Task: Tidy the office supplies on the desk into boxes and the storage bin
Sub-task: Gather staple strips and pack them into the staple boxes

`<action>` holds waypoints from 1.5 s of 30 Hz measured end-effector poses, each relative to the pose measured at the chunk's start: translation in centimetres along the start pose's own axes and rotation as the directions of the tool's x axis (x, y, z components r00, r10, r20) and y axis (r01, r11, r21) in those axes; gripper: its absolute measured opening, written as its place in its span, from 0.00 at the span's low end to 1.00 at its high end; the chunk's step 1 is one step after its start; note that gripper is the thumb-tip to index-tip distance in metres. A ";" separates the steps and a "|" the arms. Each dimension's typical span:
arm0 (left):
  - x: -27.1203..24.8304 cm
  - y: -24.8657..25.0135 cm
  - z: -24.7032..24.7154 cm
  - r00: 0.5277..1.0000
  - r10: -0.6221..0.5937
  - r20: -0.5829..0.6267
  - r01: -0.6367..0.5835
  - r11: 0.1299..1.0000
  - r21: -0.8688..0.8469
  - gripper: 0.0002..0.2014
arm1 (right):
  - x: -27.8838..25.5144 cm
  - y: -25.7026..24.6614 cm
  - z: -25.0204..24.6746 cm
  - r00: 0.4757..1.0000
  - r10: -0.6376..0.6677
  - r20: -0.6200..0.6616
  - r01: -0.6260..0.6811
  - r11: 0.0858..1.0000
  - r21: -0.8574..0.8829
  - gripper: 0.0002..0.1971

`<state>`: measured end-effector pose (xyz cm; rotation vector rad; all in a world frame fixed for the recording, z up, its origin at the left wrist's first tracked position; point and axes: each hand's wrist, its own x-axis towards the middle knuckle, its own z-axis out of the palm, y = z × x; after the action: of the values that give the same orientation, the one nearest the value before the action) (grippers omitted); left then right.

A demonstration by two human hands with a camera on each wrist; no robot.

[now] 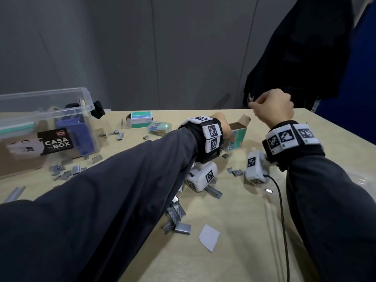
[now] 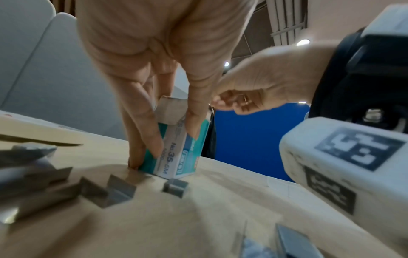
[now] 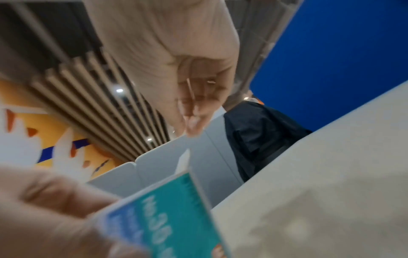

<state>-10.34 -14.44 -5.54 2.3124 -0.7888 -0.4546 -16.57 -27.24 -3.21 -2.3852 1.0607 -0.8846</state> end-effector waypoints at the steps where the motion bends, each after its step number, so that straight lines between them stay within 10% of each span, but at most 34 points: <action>1: -0.1 0.0 0.0 1.000 0.006 0.001 -0.006 1.000 -0.004 0.17 | 0.4 0.6 0.1 0.996 0.076 0.050 -0.077 0.997 0.013 0.14; 5: -0.6 0.1 -0.1 0.999 0.007 0.038 -0.005 0.999 -0.054 0.15 | -0.7 1.3 1.0 0.749 0.231 0.621 -0.408 0.899 0.158 0.26; 7: -0.9 0.1 -0.1 0.998 -0.005 0.070 0.013 0.993 -0.120 0.16 | -1.5 1.2 1.0 0.683 0.183 0.707 -0.450 0.868 0.209 0.32; 14: -1.4 0.0 0.5 0.998 -0.048 0.042 0.058 0.957 -0.285 0.12 | -2.2 0.7 1.2 0.671 0.065 0.739 -0.369 0.893 0.256 0.33; 23: -2.0 -0.5 -0.2 0.998 -0.029 0.047 0.046 0.912 -0.409 0.23 | -2.9 -0.2 1.2 0.579 0.125 0.806 -0.573 0.765 0.293 0.19; 34: -5.2 -4.3 -8.7 0.997 0.075 0.002 -0.067 0.893 -0.446 0.16 | -5.4 -7.7 -0.3 0.581 -0.256 0.773 -0.377 0.757 0.534 0.13; 45: -17.1 -17.3 -17.9 0.995 -0.078 -0.066 0.052 0.940 -0.337 0.13 | -15.1 -19.1 5.5 0.244 -0.463 0.852 -0.314 0.794 0.521 0.16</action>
<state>-7.21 15.41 -2.14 2.0283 -0.5495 -0.4831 -10.69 -2.99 -2.33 -1.7579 0.0275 0.3747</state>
